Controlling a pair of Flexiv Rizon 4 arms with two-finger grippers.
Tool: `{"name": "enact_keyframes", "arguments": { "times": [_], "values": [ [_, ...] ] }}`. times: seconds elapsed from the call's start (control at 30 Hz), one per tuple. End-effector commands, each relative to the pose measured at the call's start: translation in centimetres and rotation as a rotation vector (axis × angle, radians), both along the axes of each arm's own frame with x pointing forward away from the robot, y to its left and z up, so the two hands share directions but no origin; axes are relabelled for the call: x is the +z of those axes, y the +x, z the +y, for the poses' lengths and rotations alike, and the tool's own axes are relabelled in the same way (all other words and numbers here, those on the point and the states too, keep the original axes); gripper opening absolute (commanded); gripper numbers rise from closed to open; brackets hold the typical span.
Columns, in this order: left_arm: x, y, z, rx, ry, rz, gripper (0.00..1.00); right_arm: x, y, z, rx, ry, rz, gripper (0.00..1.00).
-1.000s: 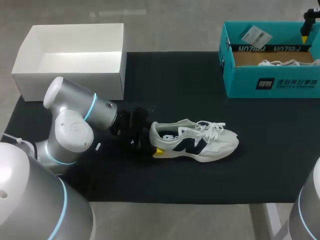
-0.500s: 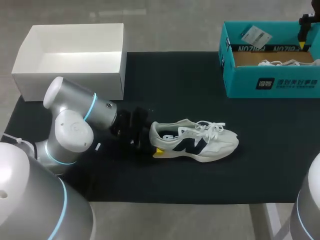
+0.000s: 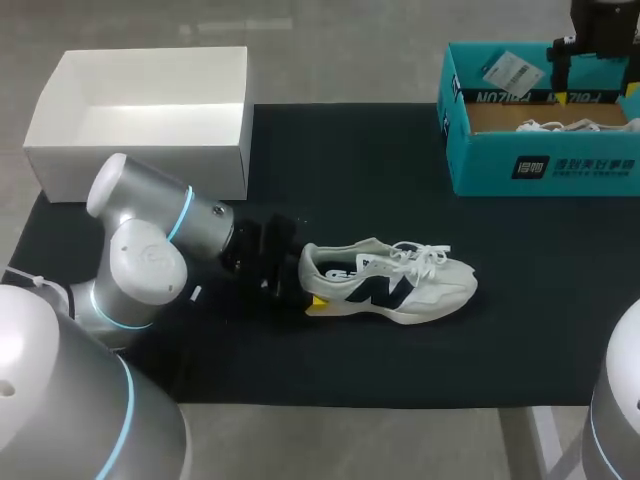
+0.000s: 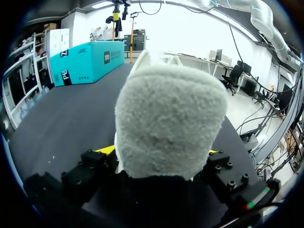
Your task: Take the shoe out of the shoebox, open the shoe tongue, remove and reinsert the insole, then place the shoe into the shoebox
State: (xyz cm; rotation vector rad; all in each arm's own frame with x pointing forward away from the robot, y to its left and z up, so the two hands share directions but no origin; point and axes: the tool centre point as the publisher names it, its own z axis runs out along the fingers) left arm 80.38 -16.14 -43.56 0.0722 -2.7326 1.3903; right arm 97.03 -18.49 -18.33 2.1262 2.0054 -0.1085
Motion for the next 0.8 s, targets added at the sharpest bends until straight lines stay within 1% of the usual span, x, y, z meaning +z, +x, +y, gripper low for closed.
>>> {"name": "enact_keyframes", "arguments": {
  "times": [0.03,0.43,0.5,0.57,0.63,0.73,0.8],
  "values": [
    [-0.3,0.2,0.2,-0.002,0.003,0.001,0.0,-0.1,-0.3,-0.2,0.002,0.005,-0.008,1.0],
    [-0.3,0.2,0.2,-0.002,0.003,0.001,0.0,-0.1,-0.3,-0.2,0.002,0.005,-0.008,1.0],
    [-0.3,0.2,0.2,-0.002,0.003,0.001,0.0,0.5,-0.5,0.4,0.001,-0.021,-0.008,1.0],
    [-0.3,0.2,0.2,-0.002,0.003,0.001,0.0,0.9,-0.8,0.7,-0.02,-0.01,-0.065,1.0],
    [-0.3,0.2,0.2,-0.002,0.003,0.001,0.0,1.2,-1.1,1.2,-0.038,0.012,-0.101,1.0],
    [-0.3,0.2,0.2,-0.002,0.003,0.001,0.0,1.6,-2.0,2.6,-0.073,0.038,-0.128,1.0],
    [-0.3,0.2,0.2,-0.002,0.003,0.001,0.0,1.4,-2.9,3.8,-0.084,0.047,-0.113,1.0]
  ]
}}
